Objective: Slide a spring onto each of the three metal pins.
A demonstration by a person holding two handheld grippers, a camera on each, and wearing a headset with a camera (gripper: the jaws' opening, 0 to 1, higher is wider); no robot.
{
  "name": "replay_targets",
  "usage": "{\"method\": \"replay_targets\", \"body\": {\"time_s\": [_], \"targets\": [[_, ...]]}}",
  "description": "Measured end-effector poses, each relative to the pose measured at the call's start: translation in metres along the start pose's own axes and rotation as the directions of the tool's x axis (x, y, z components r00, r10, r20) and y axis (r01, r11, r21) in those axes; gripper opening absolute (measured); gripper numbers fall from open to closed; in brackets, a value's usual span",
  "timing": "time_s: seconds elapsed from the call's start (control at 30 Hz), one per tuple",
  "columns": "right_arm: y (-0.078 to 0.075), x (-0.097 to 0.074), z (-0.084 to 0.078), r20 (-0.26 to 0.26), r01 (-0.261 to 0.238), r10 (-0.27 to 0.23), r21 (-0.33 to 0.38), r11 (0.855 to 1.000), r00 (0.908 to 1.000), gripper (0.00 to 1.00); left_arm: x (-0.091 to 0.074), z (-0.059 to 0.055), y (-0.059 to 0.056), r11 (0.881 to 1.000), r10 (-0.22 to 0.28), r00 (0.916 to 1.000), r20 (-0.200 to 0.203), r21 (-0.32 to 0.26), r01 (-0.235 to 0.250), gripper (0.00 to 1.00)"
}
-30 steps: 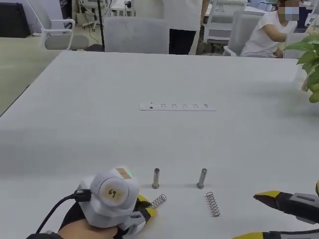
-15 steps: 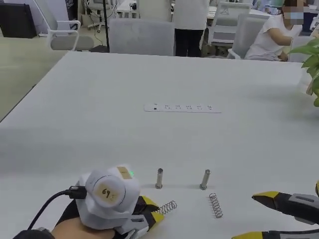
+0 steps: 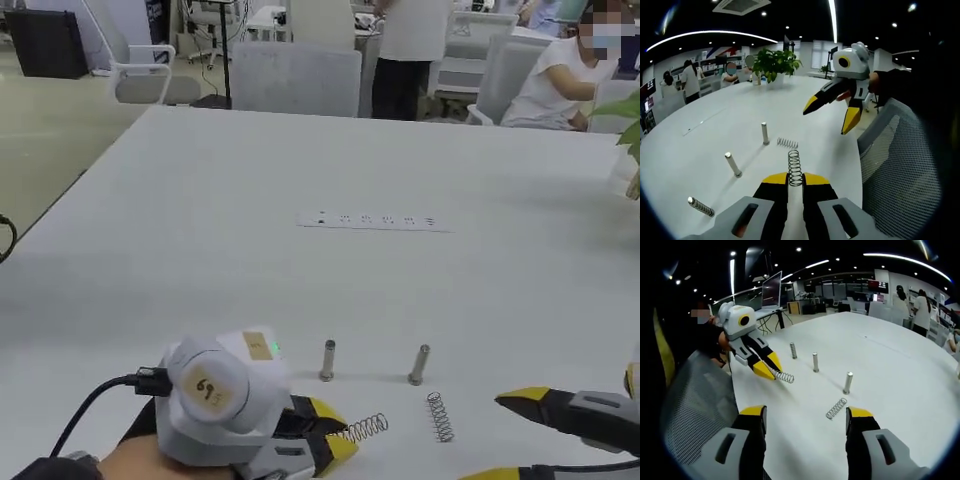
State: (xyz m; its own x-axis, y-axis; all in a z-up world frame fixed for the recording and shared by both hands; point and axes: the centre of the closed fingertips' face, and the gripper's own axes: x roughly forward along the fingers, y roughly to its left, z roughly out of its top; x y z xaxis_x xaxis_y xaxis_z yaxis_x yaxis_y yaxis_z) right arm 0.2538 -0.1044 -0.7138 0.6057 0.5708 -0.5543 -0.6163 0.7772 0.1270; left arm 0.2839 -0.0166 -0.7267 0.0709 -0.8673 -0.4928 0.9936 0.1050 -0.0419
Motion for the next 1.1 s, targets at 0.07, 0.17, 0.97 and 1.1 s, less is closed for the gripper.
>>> {"method": "replay_targets", "body": {"time_s": [0.07, 0.17, 0.97, 1.1], "targets": [[0.002, 0.002, 0.001, -0.003, -0.006, 0.006, -0.007, 1.000, 1.0000, 0.62, -0.001, 0.002, -0.002, 1.000, -0.007, 1.0000, 0.005, 0.005, 0.007, 0.03], [0.004, 0.003, 0.003, -0.007, -0.018, 0.017, -0.015, 1.000, 0.9998, 0.61, -0.002, 0.006, -0.006, 1.000, -0.024, 0.9996, 0.017, 0.012, 0.024, 0.03], [0.032, 0.014, 0.022, -0.003, -0.146, 0.146, -0.088, 0.985, 0.9893, 0.31, -0.009, 0.027, -0.029, 0.994, -0.092, 0.9924, 0.082, 0.069, 0.086, 0.03], [0.039, 0.016, 0.023, -0.007, -0.177, 0.177, -0.103, 0.979, 0.9842, 0.28, -0.009, 0.028, -0.034, 0.991, -0.115, 0.9898, 0.084, 0.079, 0.108, 0.03]]}}
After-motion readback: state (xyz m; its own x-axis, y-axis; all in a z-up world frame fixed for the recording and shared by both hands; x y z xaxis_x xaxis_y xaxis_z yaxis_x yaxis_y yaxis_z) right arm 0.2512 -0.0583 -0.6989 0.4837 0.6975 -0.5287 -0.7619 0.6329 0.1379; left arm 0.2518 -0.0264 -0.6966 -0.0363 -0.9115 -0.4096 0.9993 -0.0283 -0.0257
